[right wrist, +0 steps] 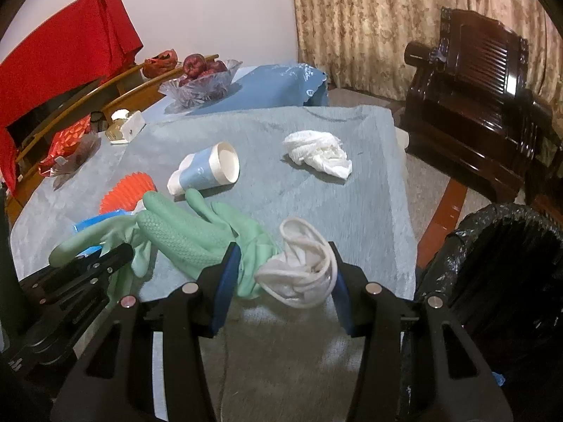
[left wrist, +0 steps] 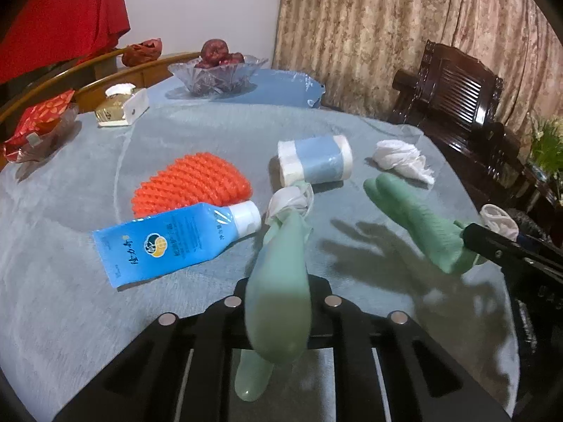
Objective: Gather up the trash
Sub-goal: 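Grasp the other green glove with the left tool while the right tool holds its glove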
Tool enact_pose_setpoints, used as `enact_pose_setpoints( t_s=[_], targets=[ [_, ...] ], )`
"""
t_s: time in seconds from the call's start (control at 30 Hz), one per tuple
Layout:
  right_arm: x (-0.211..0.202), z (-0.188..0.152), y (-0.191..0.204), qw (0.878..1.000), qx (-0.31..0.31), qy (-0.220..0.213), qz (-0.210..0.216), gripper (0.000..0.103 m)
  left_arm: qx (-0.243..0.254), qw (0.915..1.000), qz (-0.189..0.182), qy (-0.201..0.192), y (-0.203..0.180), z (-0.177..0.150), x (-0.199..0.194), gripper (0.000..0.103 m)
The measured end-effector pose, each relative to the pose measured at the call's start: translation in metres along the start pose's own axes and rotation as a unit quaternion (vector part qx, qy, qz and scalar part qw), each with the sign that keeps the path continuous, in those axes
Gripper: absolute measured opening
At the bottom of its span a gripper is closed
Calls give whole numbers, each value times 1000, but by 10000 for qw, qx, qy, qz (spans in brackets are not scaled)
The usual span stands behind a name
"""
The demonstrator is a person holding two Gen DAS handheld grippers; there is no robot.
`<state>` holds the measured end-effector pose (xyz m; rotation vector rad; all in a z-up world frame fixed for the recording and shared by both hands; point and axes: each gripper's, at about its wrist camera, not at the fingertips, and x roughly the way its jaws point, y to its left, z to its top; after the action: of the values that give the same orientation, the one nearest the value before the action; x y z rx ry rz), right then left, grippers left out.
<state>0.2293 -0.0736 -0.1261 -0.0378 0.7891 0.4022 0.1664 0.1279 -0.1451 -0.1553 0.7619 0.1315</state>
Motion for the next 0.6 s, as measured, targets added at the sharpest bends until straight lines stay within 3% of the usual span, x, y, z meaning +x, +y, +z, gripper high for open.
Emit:
enact_pose_setpoints(
  t_s=[0.6],
  targets=[
    [-66,14,2,9977,-177,-636,127,44,53,9990,-171,-420,-23,17,-57,13]
  ],
)
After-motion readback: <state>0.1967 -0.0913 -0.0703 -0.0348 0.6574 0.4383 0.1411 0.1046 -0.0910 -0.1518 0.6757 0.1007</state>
